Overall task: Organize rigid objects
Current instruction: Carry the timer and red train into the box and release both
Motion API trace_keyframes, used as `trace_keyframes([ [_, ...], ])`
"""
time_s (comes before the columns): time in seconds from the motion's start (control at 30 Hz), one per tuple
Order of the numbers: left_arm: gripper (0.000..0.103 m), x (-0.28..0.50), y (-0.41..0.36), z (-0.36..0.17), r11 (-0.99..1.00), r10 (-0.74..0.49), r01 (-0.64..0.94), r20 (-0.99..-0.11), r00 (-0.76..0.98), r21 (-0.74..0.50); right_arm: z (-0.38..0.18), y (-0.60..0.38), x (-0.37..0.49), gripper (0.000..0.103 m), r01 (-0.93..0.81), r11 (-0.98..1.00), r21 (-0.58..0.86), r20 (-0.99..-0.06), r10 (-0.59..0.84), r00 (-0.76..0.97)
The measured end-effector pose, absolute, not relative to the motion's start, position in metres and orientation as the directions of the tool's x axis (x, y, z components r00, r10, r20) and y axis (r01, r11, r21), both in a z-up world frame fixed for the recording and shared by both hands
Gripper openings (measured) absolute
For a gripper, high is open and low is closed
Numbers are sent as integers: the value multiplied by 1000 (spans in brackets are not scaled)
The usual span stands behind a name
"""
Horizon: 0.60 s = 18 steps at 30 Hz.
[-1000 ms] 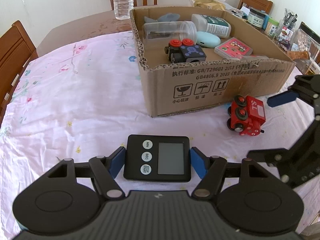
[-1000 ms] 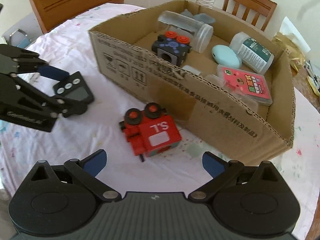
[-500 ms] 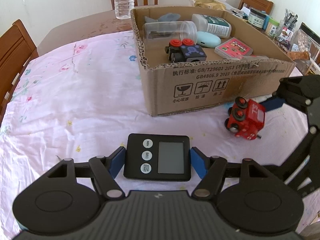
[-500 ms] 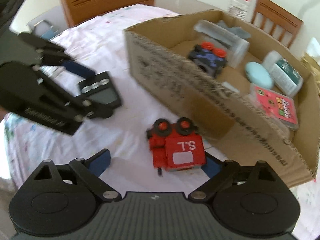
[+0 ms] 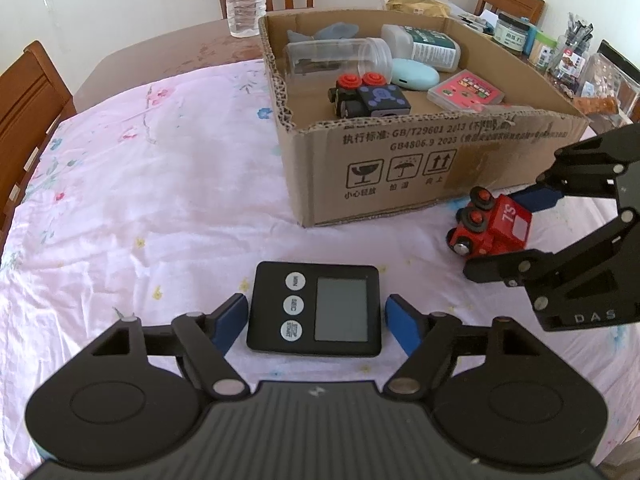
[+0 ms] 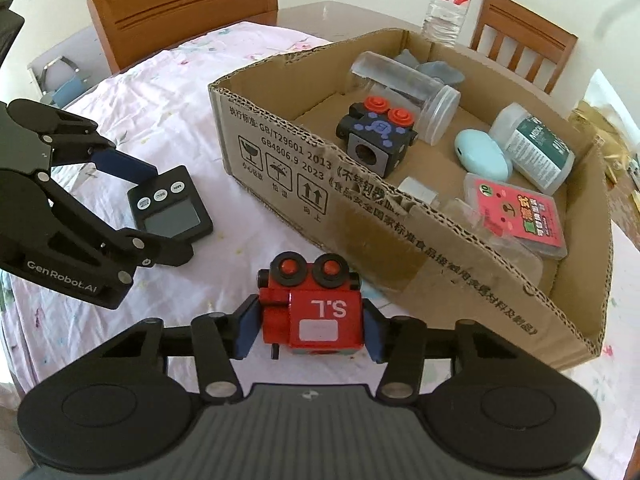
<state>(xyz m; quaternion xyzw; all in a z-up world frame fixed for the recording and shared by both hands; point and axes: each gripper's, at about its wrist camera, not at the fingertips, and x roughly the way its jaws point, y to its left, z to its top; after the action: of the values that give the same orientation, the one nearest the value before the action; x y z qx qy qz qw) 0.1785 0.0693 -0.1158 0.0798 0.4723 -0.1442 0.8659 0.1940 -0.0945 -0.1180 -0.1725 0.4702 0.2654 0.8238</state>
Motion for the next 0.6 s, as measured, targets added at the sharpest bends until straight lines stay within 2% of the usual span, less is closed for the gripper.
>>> trace_keyframes([
  [0.07,77,181,68,-116,945,-177,328,-839,514,2,-118,-94,192,57,-589,807,-39,-867,265,421],
  [0.2,70,183,65,-115,942,-187,337,-836,516,-3,-118,-92,192,58,-582,812,-45,-864,261,431],
  [0.6,69,178,65,-102,911,-213,412,-850,482,5,-109,-95,188,56,-560,826,-61,-866,235,441],
])
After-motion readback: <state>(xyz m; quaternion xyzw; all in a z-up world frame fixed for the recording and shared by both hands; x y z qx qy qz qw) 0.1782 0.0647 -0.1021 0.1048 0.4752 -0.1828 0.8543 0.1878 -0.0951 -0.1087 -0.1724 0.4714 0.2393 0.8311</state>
